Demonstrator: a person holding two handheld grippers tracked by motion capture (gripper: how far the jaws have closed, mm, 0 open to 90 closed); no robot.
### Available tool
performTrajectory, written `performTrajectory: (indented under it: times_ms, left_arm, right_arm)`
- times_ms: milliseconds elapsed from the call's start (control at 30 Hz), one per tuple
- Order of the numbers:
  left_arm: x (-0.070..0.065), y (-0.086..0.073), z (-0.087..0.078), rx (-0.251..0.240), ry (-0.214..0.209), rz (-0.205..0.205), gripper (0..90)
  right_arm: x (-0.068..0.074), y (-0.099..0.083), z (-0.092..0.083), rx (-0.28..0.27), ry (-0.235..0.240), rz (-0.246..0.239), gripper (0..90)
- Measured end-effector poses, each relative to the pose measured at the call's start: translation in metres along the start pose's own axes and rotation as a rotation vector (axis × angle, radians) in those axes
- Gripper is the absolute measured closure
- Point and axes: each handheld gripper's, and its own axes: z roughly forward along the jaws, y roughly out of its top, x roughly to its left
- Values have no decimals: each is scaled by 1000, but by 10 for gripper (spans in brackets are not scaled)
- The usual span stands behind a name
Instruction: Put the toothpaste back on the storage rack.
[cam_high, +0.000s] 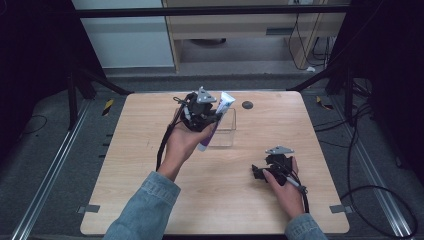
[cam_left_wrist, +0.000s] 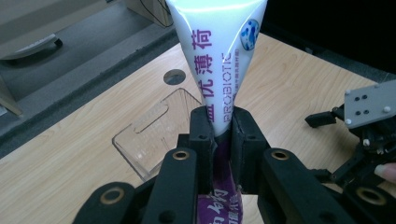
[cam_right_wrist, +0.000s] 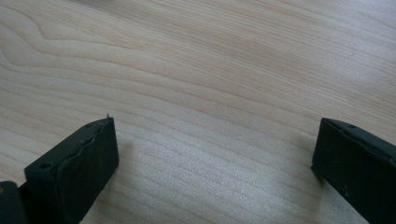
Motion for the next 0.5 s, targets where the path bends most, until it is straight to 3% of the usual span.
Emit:
performTrajectory:
  times_ms: [200, 500]
  left_arm:
    - [5, 11, 0, -20, 8, -13, 804]
    - [24, 22, 7, -61, -16, -82, 804]
  right_arm:
    - [0, 0, 0, 2, 1, 1, 6]
    - [0, 0, 0, 3, 4, 4, 6]
